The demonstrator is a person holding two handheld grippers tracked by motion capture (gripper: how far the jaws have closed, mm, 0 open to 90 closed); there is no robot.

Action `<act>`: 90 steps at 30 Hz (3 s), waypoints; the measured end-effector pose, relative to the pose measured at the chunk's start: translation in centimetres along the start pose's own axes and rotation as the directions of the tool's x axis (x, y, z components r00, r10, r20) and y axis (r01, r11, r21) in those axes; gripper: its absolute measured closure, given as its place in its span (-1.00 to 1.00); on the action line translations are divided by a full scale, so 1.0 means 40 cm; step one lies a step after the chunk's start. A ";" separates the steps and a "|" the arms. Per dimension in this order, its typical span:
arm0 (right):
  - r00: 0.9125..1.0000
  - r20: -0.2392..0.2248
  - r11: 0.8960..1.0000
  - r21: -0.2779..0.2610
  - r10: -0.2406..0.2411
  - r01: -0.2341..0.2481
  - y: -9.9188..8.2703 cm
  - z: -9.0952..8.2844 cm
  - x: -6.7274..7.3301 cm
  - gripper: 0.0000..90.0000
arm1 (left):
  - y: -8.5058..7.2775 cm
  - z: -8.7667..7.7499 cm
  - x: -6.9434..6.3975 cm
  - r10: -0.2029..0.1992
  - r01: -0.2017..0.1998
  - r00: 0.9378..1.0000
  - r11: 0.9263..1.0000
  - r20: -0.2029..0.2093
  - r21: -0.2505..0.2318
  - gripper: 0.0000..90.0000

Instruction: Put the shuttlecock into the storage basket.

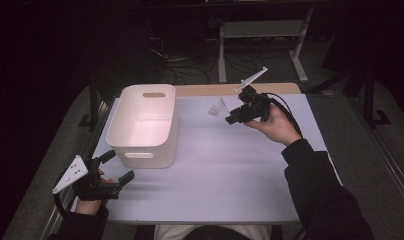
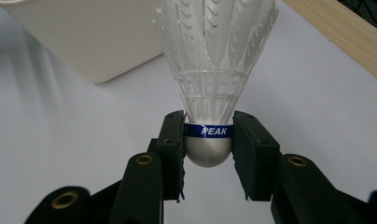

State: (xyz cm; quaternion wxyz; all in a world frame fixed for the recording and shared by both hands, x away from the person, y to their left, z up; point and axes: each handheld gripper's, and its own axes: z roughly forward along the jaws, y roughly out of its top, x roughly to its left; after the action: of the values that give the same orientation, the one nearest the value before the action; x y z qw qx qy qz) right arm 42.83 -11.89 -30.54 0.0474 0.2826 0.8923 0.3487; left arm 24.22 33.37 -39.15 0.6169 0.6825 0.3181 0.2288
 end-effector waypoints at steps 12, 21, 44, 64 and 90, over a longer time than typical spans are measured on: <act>0.999 -0.017 0.999 -0.016 -0.031 0.030 0.039 -0.003 0.031 0.43 | 0.000 0.000 0.000 0.001 -0.001 1.000 1.000 0.001 0.000 -1.00; 0.998 -0.036 0.998 -0.026 -0.050 0.049 0.063 -0.003 0.048 0.43 | 0.000 0.000 0.000 0.002 -0.002 1.000 1.000 0.002 0.000 -1.00; 0.994 -0.034 0.994 -0.040 -0.104 0.103 0.131 -0.016 0.093 0.43 | 0.000 0.000 0.000 0.002 -0.002 1.000 1.000 0.000 0.000 -1.00; 0.987 -0.044 0.987 -0.043 -0.154 0.152 0.186 -0.010 0.137 0.43 | 0.000 0.000 0.000 0.000 0.000 1.000 1.000 0.000 -0.002 -1.00; 0.974 -0.071 0.976 -0.043 -0.214 0.211 0.270 0.027 0.196 0.43 | 0.000 -0.001 -0.001 0.002 -0.002 1.000 1.000 0.003 -0.004 -1.00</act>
State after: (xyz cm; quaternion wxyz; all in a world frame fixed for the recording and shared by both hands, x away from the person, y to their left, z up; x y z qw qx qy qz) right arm 41.65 -0.60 -23.46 0.0559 0.1713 0.9123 0.3679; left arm 24.19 33.37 -39.16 0.6184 0.6820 0.3162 0.2291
